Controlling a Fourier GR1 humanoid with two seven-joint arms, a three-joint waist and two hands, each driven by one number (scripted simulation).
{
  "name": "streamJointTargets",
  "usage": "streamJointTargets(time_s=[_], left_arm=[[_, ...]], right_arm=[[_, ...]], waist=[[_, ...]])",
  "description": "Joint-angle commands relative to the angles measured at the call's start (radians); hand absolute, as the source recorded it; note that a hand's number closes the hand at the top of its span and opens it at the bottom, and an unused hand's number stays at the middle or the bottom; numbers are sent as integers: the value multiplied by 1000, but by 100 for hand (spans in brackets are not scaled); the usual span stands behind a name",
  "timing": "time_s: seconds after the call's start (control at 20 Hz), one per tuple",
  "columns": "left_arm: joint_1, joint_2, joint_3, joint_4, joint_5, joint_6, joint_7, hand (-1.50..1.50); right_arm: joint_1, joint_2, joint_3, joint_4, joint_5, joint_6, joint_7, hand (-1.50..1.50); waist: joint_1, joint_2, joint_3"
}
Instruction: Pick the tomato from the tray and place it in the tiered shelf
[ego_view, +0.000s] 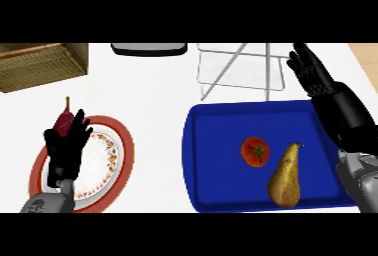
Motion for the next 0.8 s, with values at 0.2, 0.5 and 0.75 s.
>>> streamJointTargets(time_s=[0.2, 0.5, 0.75], left_arm=[[29, 39, 36, -11, 97, -126, 79, 0], [54, 22, -12, -39, 135, -200, 137, 0], [2, 21, 10, 22, 129, -206, 126, 0]], right_arm=[[126, -102, -288, 156, -146, 238, -461, 150], [154, -147, -311, 567, -41, 265, -518, -150], [93, -198, -275, 754, 46, 456, -794, -150]], waist=[[-20, 10, 1], [14, 16, 1], [6, 13, 0]])
